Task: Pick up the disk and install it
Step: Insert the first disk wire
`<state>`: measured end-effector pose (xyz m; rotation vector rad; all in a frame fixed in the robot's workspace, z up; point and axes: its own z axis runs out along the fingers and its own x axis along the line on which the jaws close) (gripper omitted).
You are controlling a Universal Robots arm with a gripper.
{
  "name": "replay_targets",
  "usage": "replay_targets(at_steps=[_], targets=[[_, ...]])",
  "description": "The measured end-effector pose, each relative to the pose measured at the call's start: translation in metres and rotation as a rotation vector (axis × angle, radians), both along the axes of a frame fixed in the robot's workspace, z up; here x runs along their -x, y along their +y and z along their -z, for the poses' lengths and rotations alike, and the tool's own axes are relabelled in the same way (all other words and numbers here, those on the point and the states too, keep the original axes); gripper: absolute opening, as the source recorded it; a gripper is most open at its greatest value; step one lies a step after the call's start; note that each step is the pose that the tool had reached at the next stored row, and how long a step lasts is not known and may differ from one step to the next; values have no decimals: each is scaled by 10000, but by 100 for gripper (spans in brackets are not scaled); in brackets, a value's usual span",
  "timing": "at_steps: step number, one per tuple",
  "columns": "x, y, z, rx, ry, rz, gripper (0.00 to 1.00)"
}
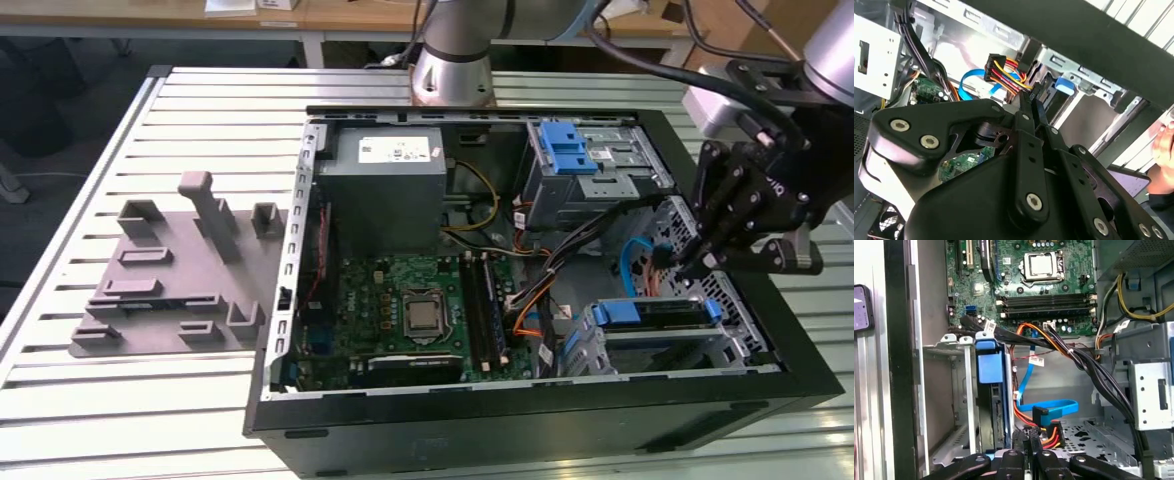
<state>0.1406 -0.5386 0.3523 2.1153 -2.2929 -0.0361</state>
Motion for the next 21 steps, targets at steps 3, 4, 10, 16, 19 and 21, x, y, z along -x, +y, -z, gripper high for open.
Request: replay_targets(at_steps=[3, 4, 10, 16, 19, 21], targets=[[39, -42, 4, -14, -8, -24, 16], [43, -67, 7, -23, -11, -28, 16], [57, -205, 15, -91, -28, -32, 16], [113, -208, 73, -135, -35, -80, 16], [114, -208, 89, -133, -35, -343, 16], [114, -211, 100, -135, -36, -477, 16]])
